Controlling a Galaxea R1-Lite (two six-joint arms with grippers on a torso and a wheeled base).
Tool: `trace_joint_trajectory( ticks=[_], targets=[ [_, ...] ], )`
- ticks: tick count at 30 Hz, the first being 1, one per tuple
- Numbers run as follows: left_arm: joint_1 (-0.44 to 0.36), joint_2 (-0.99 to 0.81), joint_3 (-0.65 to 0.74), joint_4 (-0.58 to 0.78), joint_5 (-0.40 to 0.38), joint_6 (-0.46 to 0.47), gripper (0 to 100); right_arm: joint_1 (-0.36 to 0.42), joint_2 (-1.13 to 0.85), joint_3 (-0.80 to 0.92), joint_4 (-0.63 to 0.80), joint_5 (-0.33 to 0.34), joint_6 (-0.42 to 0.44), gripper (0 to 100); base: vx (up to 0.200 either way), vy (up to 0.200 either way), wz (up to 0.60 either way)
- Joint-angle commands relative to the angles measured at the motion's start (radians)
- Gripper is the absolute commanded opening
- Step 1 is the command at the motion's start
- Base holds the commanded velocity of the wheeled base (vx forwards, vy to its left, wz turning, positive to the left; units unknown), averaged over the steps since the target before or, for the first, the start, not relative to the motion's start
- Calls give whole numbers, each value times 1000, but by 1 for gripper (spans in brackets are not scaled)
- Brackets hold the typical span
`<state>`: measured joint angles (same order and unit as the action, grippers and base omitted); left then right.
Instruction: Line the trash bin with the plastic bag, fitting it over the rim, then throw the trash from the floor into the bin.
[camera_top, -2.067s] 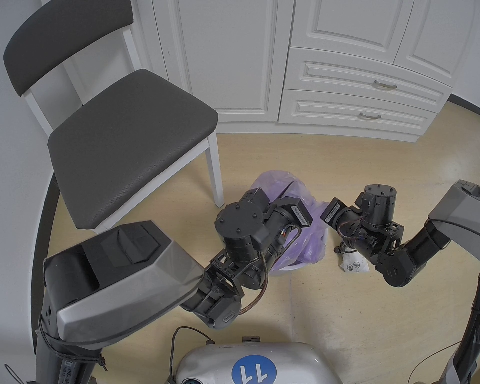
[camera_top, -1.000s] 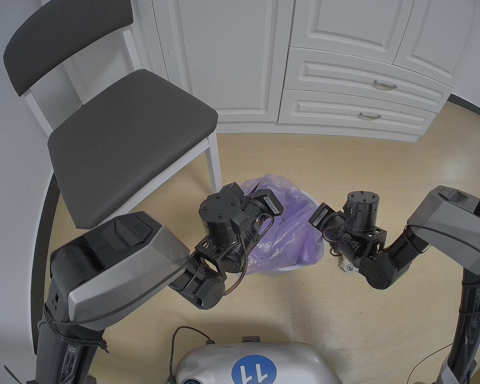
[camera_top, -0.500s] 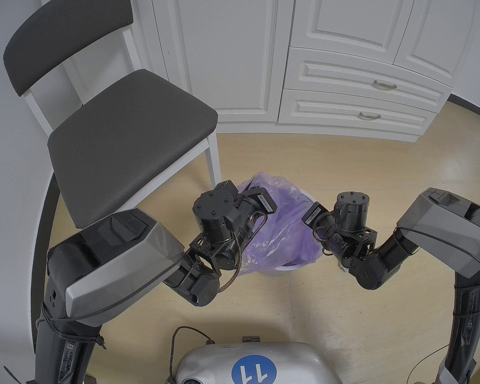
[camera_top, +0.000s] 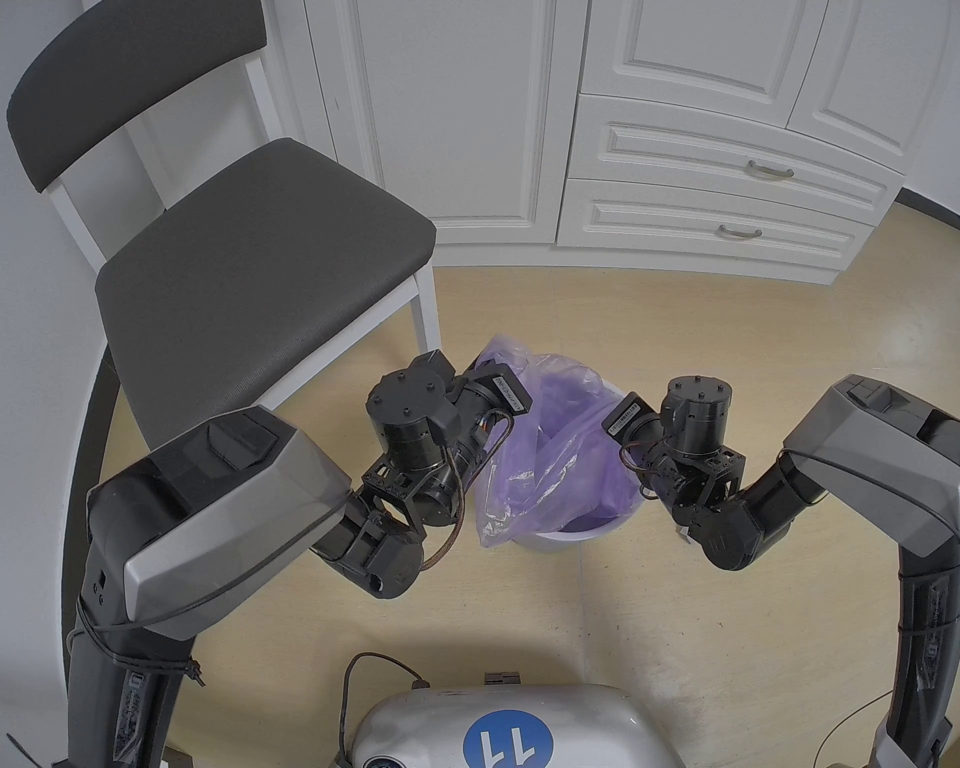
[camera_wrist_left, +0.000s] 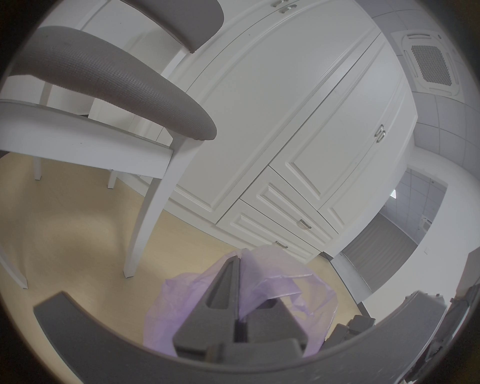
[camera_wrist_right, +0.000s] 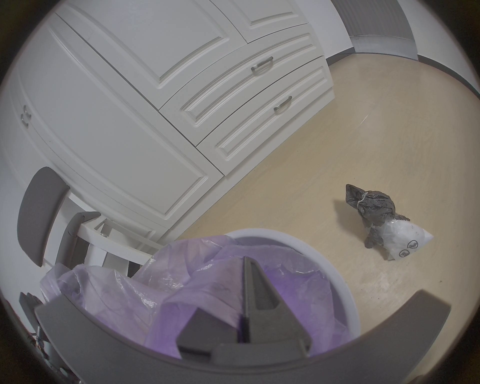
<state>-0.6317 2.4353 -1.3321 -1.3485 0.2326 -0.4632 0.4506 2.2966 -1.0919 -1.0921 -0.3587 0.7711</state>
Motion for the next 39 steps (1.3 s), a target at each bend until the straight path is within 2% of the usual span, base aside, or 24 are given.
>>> trace_joint_trajectory(
  ticks=[1, 7, 16, 25, 29, 34, 39],
  targets=[
    [4, 1, -4, 3, -2, -2, 0, -1, 12, -19, -2, 0, 4, 0, 0, 0, 0],
    [9, 18, -39, 3, -2, -3, 0, -9, 6, -94, 9, -2, 10, 0, 0, 0, 0],
    [24, 2, -41, 15, 5, -9, 0, -46, -34, -94, 11, 1, 8, 0, 0, 0, 0],
    [24, -96, 53, 15, 8, -8, 0, 31, 124, -118, 0, -3, 14, 0, 0, 0, 0],
    [26, -108, 59, 12, 8, -8, 0, 48, 201, -166, 1, -29, 13, 0, 0, 0, 0],
    [20, -101, 70, 6, 7, -8, 0, 28, 228, -200, 8, -29, 13, 0, 0, 0, 0],
    [4, -65, 68, 3, 5, -9, 0, -26, 164, -194, 9, -29, 8, 0, 0, 0, 0]
  ],
)
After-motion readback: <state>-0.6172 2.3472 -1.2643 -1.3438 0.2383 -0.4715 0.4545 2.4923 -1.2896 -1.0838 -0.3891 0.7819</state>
